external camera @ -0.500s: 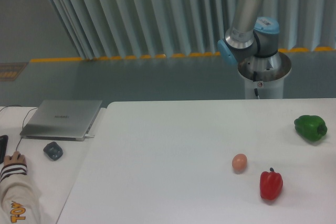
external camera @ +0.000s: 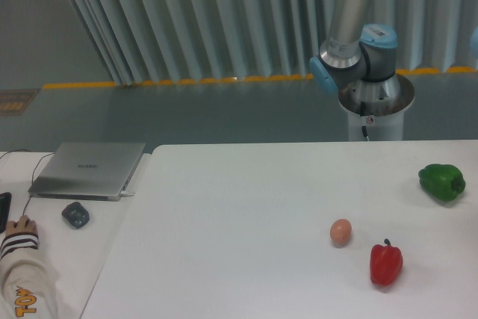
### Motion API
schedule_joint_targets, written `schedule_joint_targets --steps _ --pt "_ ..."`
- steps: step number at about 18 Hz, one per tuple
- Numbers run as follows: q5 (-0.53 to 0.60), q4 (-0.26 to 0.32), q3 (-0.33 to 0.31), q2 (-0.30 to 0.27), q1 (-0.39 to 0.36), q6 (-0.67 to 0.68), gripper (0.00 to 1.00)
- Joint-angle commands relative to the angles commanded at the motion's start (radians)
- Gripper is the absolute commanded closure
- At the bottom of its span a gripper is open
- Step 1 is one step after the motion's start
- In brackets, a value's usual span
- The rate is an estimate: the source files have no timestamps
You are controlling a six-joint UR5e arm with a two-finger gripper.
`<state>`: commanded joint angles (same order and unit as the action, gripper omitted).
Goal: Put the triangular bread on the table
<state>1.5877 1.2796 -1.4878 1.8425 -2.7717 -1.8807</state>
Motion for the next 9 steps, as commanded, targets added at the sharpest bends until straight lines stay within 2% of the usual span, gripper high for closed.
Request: schedule_joint_targets --steps 3,5,9 --pt "0.002 -0.016 -0.025 -0.003 -0.014 -0.002 0.00" --pt "-0.011 -0.009 -0.026 -0.003 -0.061 -0.003 0.00" --pt "-0.011 -0.014 -0.017 0.053 -0.097 0.063 0.00"
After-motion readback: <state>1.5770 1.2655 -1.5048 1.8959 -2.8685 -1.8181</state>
